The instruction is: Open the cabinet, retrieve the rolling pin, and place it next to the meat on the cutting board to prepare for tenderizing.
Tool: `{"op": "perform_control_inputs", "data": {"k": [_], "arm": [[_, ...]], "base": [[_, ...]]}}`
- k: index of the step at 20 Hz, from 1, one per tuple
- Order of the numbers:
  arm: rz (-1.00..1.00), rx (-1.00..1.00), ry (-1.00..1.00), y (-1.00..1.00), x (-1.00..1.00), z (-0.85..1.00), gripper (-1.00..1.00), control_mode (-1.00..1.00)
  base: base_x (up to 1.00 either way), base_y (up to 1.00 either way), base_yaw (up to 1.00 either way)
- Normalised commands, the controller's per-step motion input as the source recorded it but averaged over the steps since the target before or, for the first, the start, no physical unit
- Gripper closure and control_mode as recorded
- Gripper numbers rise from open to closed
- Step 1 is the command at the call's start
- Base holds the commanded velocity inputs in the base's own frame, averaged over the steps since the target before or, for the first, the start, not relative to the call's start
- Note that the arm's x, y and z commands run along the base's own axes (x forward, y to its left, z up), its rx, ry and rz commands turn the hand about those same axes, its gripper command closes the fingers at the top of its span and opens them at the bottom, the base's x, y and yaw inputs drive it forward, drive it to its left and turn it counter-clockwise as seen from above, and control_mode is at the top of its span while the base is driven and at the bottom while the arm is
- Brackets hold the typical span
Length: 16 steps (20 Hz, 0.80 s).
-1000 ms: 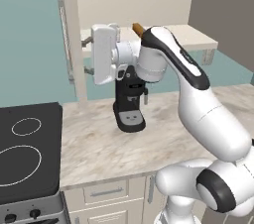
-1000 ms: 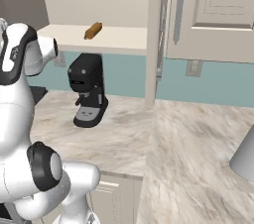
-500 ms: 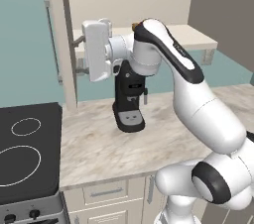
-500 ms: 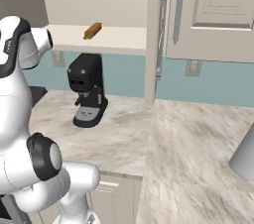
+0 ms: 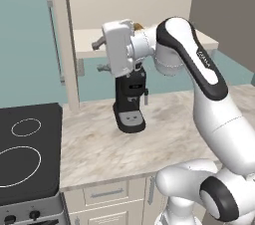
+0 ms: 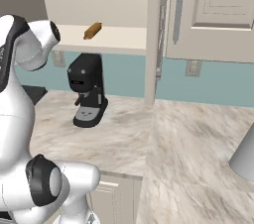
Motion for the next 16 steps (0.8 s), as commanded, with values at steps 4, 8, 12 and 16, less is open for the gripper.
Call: {"op": "perform_control_inputs", "data": {"k": [4,8,12,16], "arm": [[-0.14,-0.12,-0.26,-0.61,-0.03,0.05,-1.0,-1.0],[-0.16,-0.13,-0.2,-0.66,0.0,0.1,-1.0,-1.0],[-0.19,-0.14,-0.16,-0.7,0.0,0.13,-1.0,-1.0],[-0.22,-0.14,-0.13,-0.67,0.0,0.11,-1.0,-1.0]], "base": [[0.0,0.0,0.0],[0.0,0.0,0.0],[0.0,0.0,0.0],[0.0,0.0,0.0]]}}
